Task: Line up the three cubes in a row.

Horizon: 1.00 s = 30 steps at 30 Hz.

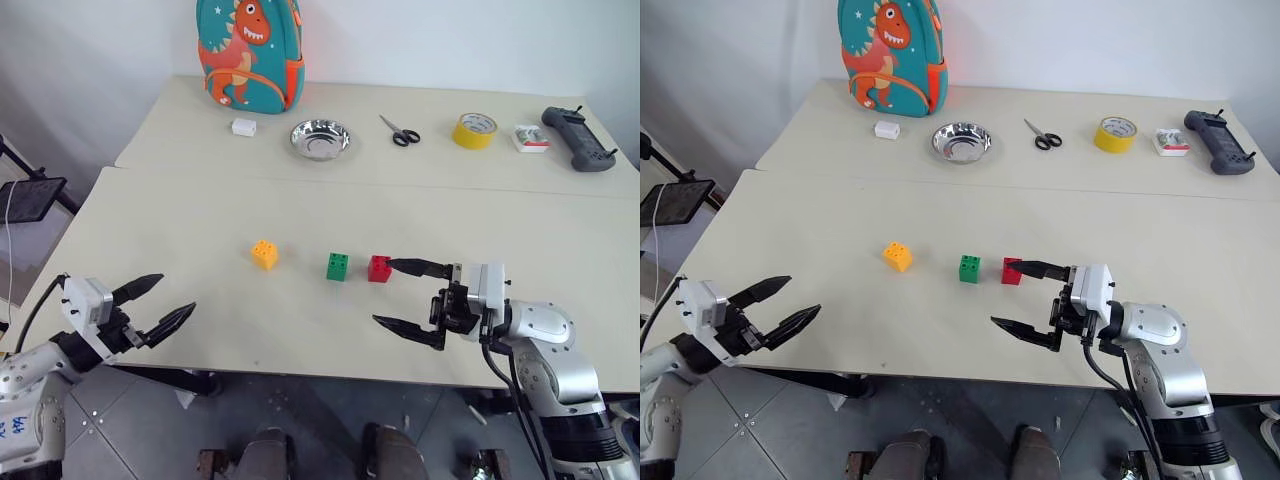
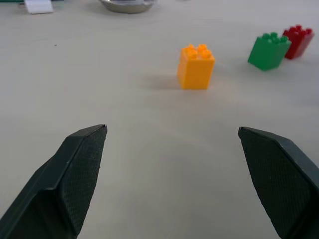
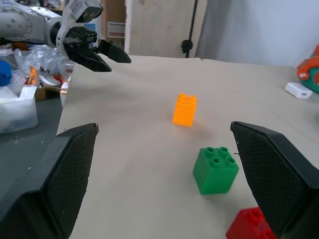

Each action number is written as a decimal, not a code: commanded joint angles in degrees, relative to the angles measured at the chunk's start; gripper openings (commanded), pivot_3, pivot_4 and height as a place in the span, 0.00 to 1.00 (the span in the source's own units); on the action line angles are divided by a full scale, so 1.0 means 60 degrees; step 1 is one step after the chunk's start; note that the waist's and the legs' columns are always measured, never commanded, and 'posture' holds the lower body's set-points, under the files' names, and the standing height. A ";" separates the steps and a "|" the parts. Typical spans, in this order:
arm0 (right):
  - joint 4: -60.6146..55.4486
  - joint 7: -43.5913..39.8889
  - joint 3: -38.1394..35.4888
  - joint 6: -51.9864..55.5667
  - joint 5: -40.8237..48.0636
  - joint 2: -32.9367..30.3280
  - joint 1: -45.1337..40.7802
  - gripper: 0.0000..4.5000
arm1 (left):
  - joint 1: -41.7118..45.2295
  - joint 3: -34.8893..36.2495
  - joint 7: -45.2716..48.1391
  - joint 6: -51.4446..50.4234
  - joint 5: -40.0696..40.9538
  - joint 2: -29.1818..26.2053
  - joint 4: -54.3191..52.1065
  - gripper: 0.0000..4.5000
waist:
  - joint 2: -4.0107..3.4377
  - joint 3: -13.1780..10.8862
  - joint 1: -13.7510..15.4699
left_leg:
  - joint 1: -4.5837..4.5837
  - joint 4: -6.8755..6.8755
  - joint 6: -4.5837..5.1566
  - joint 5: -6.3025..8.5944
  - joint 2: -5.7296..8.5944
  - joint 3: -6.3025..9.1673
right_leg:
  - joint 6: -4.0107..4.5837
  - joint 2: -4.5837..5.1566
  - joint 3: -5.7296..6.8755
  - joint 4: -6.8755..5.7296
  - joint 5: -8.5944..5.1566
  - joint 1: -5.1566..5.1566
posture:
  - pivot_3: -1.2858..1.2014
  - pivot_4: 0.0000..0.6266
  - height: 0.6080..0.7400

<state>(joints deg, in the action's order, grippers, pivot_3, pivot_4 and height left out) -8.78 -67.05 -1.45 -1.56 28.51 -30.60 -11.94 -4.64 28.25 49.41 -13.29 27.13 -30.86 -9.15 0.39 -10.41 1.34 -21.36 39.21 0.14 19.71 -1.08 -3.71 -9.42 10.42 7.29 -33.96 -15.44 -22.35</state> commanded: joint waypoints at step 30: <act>-0.0982 0.1108 -0.0396 0.0619 0.0089 -0.0399 0.0506 1.00 | 0.6626 -0.4309 0.3005 0.1692 -0.1623 -0.0754 0.5611 0.33 | -0.0004 0.0008 0.0020 | -0.0004 -0.0003 -0.0002 -0.0001 0.0003 -0.0029 | 0.0003 -0.0009 0.0006 0.0017 -0.0001 -0.0009 | 0.52 0.24 1.00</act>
<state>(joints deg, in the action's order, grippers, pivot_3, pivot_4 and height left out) -12.33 -60.86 -1.69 2.30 28.24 -31.93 -9.24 32.78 4.26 57.74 -8.25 15.93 -34.94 22.28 0.37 -10.36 1.46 -21.39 39.18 0.14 19.72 -1.04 -3.90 -9.40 10.38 7.33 -33.85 -15.45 -22.41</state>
